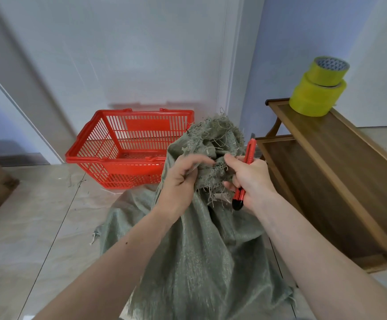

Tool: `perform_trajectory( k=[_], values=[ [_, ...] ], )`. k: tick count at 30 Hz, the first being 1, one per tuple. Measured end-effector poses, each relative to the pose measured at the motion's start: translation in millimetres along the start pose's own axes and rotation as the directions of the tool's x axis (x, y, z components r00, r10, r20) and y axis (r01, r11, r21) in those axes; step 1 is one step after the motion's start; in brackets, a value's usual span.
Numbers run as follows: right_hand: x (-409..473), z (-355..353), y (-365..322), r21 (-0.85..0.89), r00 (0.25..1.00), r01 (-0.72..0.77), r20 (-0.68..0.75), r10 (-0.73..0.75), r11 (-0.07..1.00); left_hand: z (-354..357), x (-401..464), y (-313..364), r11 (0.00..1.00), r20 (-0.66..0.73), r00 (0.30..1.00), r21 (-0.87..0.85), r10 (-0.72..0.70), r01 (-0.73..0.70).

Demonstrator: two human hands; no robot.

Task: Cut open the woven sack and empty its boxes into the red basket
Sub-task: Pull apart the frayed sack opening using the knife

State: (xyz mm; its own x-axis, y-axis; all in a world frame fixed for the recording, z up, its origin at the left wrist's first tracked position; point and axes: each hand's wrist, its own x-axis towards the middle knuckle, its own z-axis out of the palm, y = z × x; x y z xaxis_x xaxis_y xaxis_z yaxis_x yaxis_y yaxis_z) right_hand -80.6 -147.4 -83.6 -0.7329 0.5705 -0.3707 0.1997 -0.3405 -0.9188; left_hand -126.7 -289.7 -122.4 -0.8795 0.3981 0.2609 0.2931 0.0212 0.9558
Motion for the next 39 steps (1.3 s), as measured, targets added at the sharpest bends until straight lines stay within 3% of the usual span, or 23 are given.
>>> perform_trajectory(
  k=[2,4,7,10,12,15,17,20,22,39],
  values=[
    [-4,1,-1,-0.043,0.999,0.035,0.006,-0.035,0.998,3,1,11,0.994,-0.017,0.995,-0.053,-0.099,0.098],
    [-9,2,-2,-0.085,0.997,0.07,0.019,-0.069,0.994,7,4,21,0.964,-0.13,0.962,-0.146,-0.239,0.22],
    [-13,-1,-3,-0.106,0.996,0.084,0.041,-0.08,0.991,7,7,24,0.975,-0.279,0.935,-0.019,-0.217,0.221],
    [-13,-7,-4,-0.237,0.992,0.127,0.056,-0.117,0.963,5,7,23,0.982,-0.255,0.956,0.075,-0.147,0.171],
    [-13,-12,-7,-0.496,0.966,0.252,0.08,-0.245,0.831,4,6,23,0.983,-0.219,0.969,0.118,-0.111,0.14],
    [-20,-19,-15,-0.789,0.918,0.359,0.201,-0.342,0.499,3,7,24,0.984,-0.206,0.977,0.155,-0.059,0.092],
    [-25,-22,-18,-0.838,0.908,0.382,0.263,-0.326,0.388,4,8,25,0.983,-0.2,0.978,0.162,-0.054,0.087],
    [-30,-21,-16,-0.899,0.845,0.425,0.352,-0.402,0.107,7,10,25,0.981,-0.192,0.981,0.183,-0.036,0.072],
    [-31,-21,-13,-0.912,0.816,0.41,0.36,-0.453,0.014,8,11,26,0.977,-0.199,0.98,0.202,-0.028,0.069],
    [-22,-17,-7,-0.923,0.736,0.364,0.365,-0.57,-0.12,8,12,23,0.98,-0.122,0.991,0.184,-0.054,0.077]
  ],
)
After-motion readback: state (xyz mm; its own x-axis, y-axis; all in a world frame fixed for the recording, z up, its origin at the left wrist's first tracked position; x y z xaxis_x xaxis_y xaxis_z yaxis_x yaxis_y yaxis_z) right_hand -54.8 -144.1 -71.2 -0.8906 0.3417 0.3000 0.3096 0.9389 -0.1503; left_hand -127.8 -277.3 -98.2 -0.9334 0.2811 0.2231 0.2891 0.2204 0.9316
